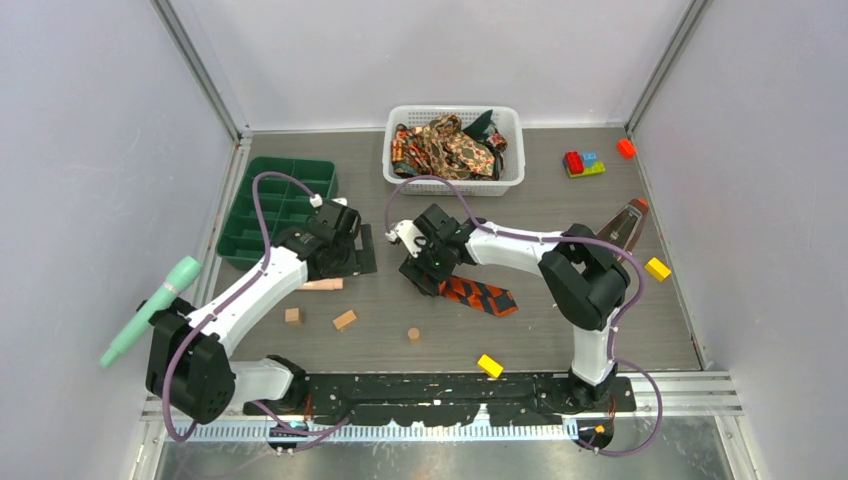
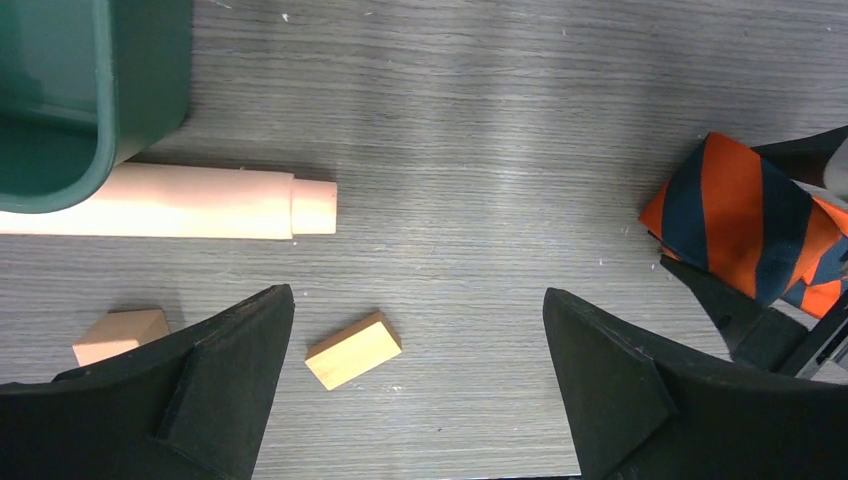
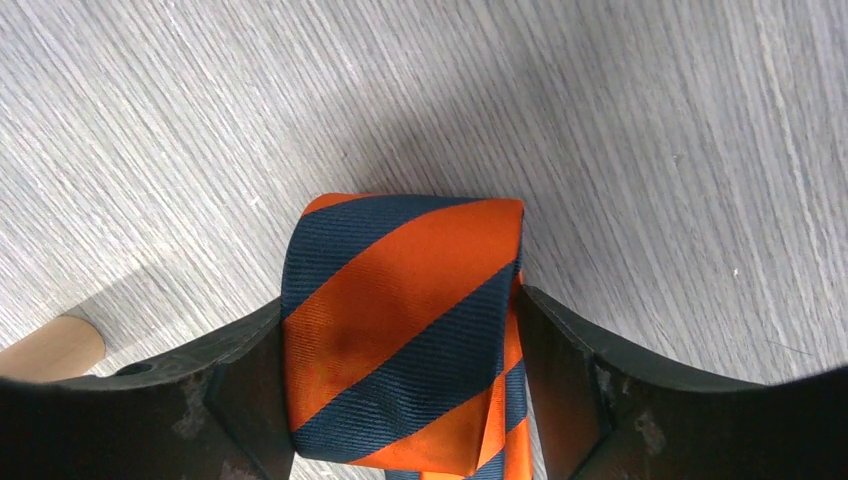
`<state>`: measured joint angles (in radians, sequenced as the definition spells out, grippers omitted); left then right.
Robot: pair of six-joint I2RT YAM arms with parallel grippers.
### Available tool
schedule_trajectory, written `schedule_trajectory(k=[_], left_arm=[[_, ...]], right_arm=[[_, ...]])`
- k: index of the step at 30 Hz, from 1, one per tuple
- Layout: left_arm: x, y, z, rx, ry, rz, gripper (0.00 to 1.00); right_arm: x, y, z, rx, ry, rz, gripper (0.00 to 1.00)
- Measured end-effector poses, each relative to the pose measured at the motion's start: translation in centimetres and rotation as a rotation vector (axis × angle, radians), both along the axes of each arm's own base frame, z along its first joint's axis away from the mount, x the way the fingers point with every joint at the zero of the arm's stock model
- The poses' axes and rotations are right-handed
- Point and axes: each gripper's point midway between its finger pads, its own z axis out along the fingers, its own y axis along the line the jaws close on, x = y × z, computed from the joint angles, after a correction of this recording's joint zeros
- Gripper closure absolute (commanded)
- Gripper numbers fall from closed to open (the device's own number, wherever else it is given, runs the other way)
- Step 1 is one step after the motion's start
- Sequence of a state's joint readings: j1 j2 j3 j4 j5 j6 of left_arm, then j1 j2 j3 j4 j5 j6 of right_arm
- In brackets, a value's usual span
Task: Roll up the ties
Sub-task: Roll the tie at the center of the board.
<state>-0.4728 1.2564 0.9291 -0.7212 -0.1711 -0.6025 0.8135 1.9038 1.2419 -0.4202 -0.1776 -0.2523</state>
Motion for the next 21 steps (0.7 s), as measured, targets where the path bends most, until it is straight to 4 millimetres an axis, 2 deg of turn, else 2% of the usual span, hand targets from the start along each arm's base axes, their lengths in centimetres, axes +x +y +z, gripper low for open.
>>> schedule_trajectory(k=[8, 12, 14, 21], left_arm=[[0.1, 0.3, -0.1, 0.001, 0.002, 0.012, 0.02], [0.1, 0.4, -0.1, -0.003, 0.004, 0.017, 0.03], [0.1, 0.4, -0.1, -0.005, 0.005, 0.017, 0.03], [0.2, 0.4, -0.1, -0.009, 0.005, 0.019, 0.03]], right_arm=[[0.5, -0.1, -0.1, 0.0, -0.001, -0.006, 0.49], [0.4, 0.0, -0.1, 0.003, 0.002, -0.008, 0.49], [0.3, 0.1, -0.2, 0.002, -0.001, -0.005, 0.45], [-1.1, 1.3, -0.1, 0.014, -0.022, 0.029, 0.17]])
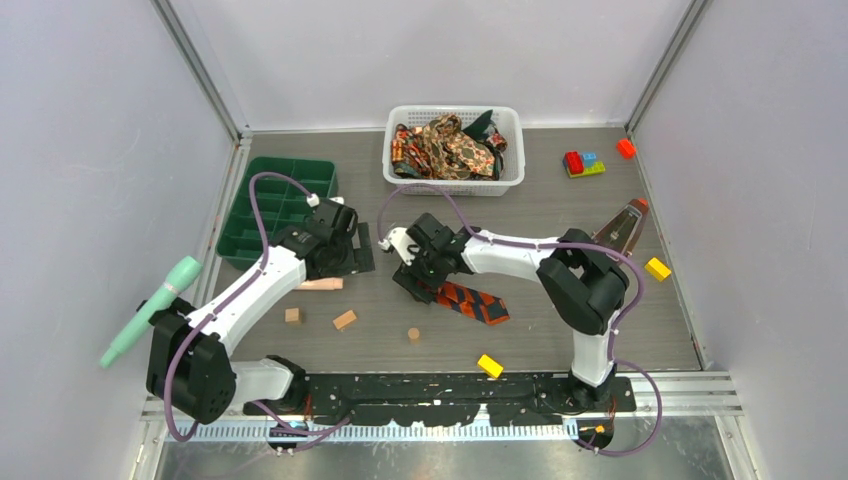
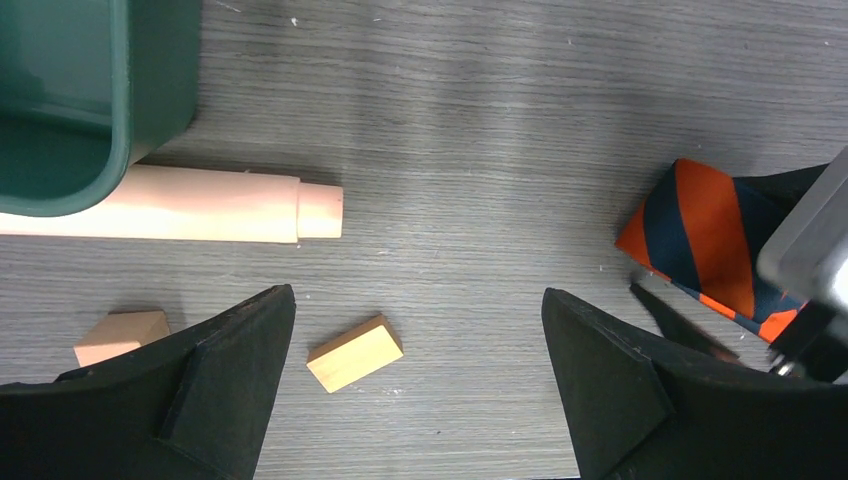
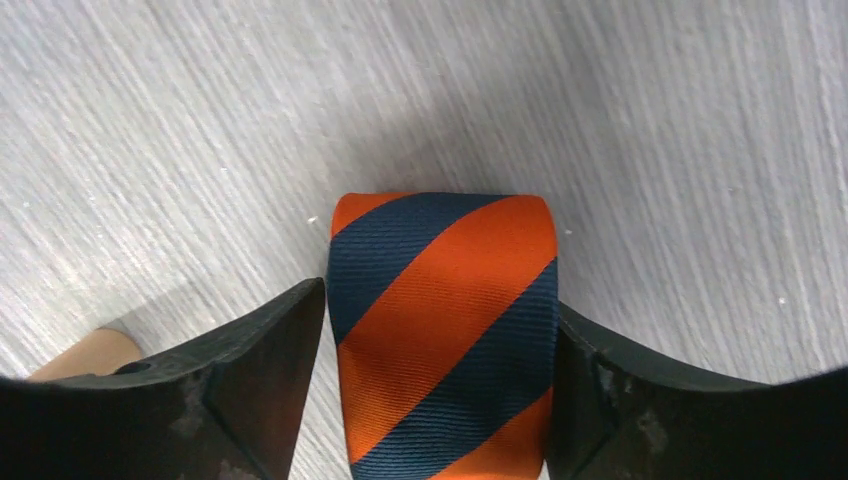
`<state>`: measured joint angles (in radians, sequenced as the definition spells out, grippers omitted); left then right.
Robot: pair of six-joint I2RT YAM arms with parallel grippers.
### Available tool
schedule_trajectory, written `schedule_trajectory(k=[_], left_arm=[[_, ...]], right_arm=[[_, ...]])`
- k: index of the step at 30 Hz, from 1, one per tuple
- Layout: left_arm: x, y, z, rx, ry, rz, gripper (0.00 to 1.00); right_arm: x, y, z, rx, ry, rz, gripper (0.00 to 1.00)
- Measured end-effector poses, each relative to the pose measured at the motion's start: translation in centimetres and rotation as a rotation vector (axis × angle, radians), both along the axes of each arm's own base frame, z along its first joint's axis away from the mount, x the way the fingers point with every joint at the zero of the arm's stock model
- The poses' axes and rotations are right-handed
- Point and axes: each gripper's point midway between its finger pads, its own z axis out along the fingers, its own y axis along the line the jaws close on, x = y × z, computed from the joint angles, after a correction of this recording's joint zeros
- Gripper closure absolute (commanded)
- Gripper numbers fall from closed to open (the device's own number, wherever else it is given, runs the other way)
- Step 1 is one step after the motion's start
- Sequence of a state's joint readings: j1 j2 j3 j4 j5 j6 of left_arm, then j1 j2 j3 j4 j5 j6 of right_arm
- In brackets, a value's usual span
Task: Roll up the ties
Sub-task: Roll the tie at the center of the board.
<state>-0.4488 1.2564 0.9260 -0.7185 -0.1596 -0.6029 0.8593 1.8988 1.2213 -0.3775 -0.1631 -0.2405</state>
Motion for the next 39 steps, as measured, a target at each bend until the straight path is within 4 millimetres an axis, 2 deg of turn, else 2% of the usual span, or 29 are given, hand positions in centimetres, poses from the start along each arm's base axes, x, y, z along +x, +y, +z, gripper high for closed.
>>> schedule_trajectory(k=[4, 9, 12, 18, 22, 26, 31, 34, 39], left_arm=[[0.1, 0.1, 0.0, -0.005, -0.002, 0.007, 0.03], [0.3, 0.2, 0.1, -0.007, -0.004, 0.013, 0.03], [0.5, -0.2, 0.2, -0.022, -0.01, 0.005, 0.04], [1.2, -2.1, -0.2, -0.094, -0.002, -0.045, 0.07], [1.8, -4.2, -0.2, -0.179, -0.003, -0.099, 0.07], [2.1, -6.2, -0.3, -0.269, -0.018, -0.155, 0.08], [2.0, -8.3, -1.0, -0.365, -0.009, -0.209, 0.11], [2.0, -9.2, -1.5, -0.408, 0.0, -0.224, 0.12], [1.9, -9.9, -1.9, -0.447, 0.005, -0.232, 0.16]], right_arm=[[-0.9, 0.7, 0.2, 0.015, 0.006, -0.004, 0.1], [-1.3, 0.6, 1.2, 0.028, 0.014, -0.041, 0.08], [-1.1, 0.4, 3.9, 0.074, -0.019, -0.086, 0.08], [-0.4, 0.0, 11.3, 0.283, -0.12, -0.27, 0.08], [-0.1, -1.8, 13.5, 0.381, -0.115, -0.529, 0.11], [-0.2, -3.2, 12.9, 0.451, -0.029, -0.814, 0.24], [-1.8, -4.8, 9.1, 0.495, 0.122, -1.066, 0.41], [-2.5, -5.3, 7.3, 0.489, 0.18, -1.152, 0.48], [-2.0, -4.4, 7.5, 0.55, 0.216, -1.187, 0.57]])
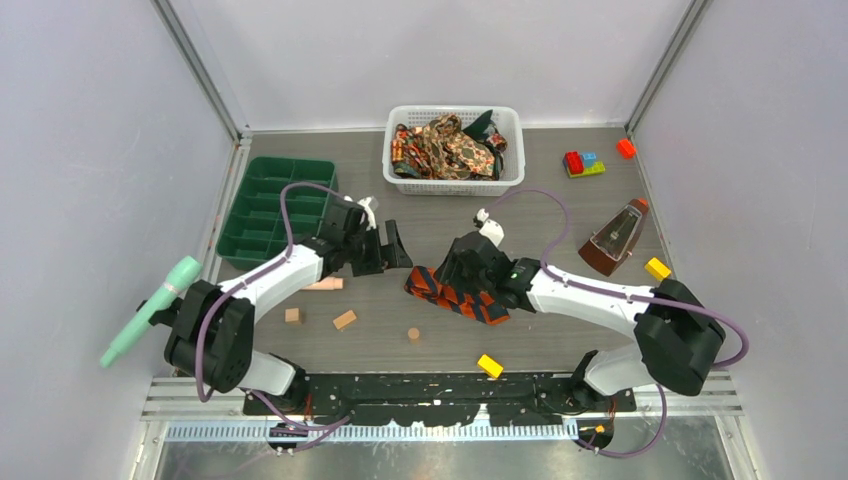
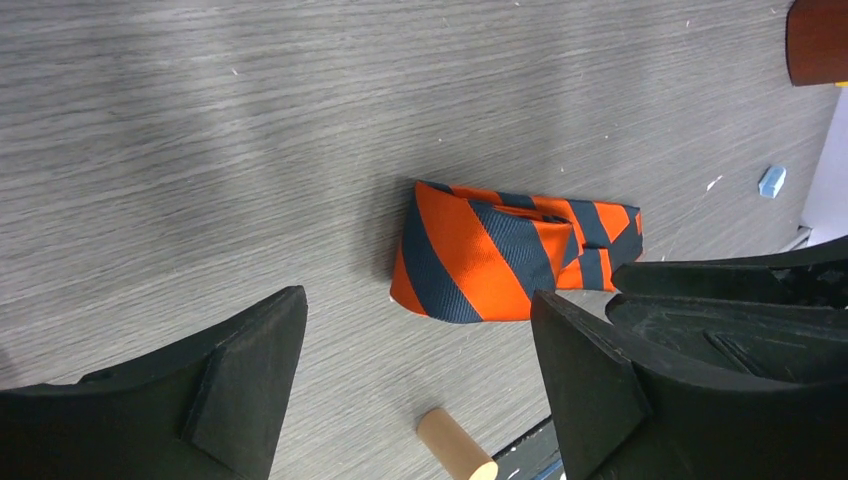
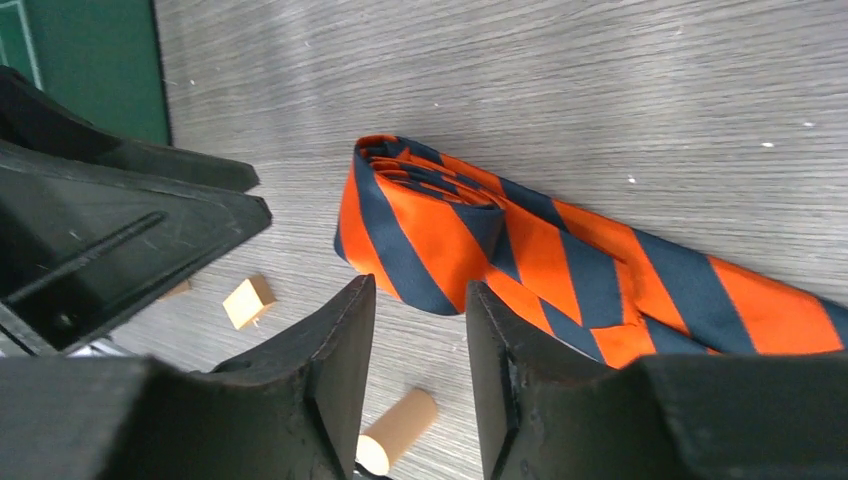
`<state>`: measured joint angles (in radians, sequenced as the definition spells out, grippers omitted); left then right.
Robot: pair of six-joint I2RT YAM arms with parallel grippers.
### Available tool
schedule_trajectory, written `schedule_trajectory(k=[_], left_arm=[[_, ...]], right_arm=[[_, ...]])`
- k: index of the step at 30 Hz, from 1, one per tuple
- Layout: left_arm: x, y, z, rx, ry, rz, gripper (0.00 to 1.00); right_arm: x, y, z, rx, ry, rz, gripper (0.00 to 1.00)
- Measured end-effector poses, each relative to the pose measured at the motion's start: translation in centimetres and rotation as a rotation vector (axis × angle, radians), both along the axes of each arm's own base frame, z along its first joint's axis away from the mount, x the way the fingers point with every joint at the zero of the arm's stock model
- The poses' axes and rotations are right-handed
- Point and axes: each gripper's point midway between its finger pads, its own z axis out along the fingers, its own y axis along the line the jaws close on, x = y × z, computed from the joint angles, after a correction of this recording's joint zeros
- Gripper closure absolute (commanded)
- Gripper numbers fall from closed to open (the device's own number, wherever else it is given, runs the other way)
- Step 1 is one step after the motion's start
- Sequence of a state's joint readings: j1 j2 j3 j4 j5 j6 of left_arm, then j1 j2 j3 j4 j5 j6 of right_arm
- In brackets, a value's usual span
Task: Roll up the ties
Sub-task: Roll the tie at the center of the board.
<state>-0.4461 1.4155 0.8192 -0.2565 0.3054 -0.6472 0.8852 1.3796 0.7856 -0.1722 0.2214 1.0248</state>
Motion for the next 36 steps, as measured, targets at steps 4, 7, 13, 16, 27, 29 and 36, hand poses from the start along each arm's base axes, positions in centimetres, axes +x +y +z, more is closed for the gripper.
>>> schedule_trajectory(k=[4, 7, 13, 16, 27, 29, 36], left_arm=[[-0.1, -0.3, -0.3, -0.026, -0.005, -0.007, 0.2], [-0.4, -0.5, -0.8, -0.041, 0.003, -0.012, 0.22], [-0.8, -1.0, -1.9, -0.068, 0.027, -0.027, 0.27], [-0.9, -1.3, -2.0, -0.089, 0.025, -0.04, 0.28], [-1.2, -2.0, -1.9, -0.127, 0.009, -0.071, 0.29], [-1.3, -2.0, -2.1, -0.129, 0.014, -0.074, 0.29], [-1.5, -2.4, -3.1, -0.133, 0.041, -0.093, 0.29]], right_arm=[[0.5, 0.5, -0.2, 0.037, -0.002, -0.011, 0.64], [0.5, 0.3, -1.1, 0.043, 0.014, -0.022, 0.69], [0.5, 0.4, -2.0, 0.056, 0.04, -0.025, 0.83], [0.6, 0.9, -2.1, 0.074, 0.044, -0.013, 0.88], [0.0, 2.1, -3.5, 0.128, 0.087, 0.01, 0.91], [-0.1, 2.0, -3.6, 0.132, 0.087, 0.007, 0.91], [-0.2, 1.8, -4.0, 0.133, 0.096, -0.004, 0.91]])
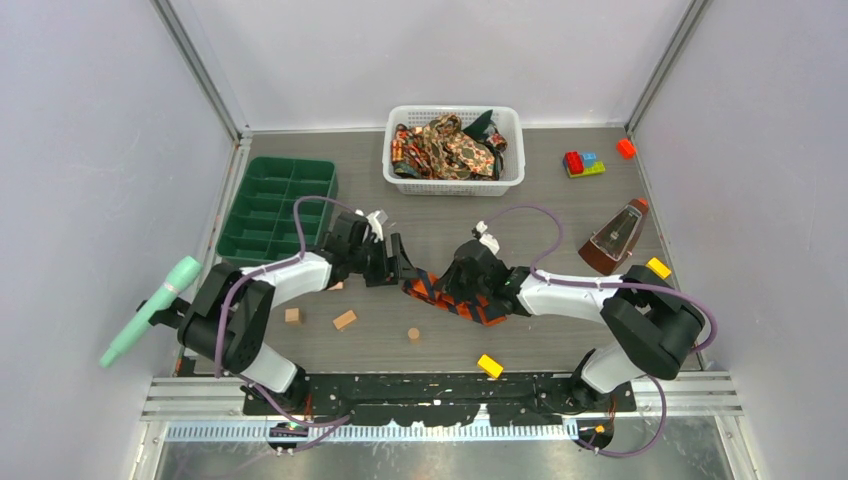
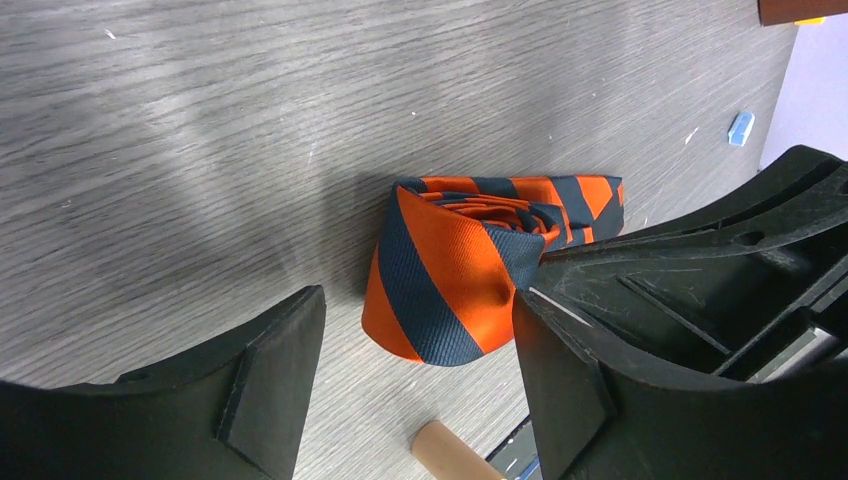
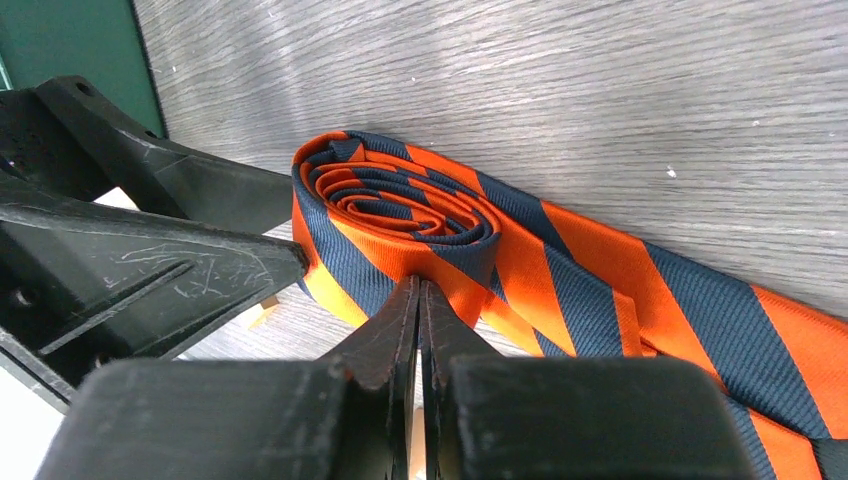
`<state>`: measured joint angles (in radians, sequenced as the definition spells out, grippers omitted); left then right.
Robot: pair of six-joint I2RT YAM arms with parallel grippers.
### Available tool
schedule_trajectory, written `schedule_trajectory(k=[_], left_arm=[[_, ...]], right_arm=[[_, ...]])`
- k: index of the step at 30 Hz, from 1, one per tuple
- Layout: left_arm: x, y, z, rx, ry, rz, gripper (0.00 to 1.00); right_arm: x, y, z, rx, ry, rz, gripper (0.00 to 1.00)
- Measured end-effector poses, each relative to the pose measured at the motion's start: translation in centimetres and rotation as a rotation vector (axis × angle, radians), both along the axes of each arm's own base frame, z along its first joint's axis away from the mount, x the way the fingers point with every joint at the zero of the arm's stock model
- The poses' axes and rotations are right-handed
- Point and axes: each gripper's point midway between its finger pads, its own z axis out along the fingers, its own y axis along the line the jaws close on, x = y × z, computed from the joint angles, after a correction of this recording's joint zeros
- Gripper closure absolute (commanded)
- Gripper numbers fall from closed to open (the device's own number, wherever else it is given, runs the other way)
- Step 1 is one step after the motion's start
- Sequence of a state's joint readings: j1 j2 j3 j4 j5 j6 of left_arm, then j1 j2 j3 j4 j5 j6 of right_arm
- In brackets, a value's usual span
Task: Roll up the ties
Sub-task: Roll the tie at the center of the board.
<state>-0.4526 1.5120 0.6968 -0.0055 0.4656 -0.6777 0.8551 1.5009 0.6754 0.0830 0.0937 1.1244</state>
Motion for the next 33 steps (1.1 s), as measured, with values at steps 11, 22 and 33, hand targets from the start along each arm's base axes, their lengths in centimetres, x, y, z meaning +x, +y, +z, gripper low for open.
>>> schedule_trajectory(k=[11, 22, 33], left_arm=[[-1.1, -1.6, -0.3, -0.019, 0.007, -0.065, 0.29], [-2.2, -3.3, -0.8, -0.038, 0.006, -0.131, 0.3], [-2.3, -4.3, -1.1, -0.061, 0.004, -0.15, 0.33]], right_arm=[[0.0, -0.6, -0.4, -0.019, 0.004, -0.024, 0.92], [-0.7, -2.0, -1.5, -0.065, 0.031, -0.041, 0.92], [-1.3, -2.6, -2.2, -0.08, 0.046, -0.044, 0.92]])
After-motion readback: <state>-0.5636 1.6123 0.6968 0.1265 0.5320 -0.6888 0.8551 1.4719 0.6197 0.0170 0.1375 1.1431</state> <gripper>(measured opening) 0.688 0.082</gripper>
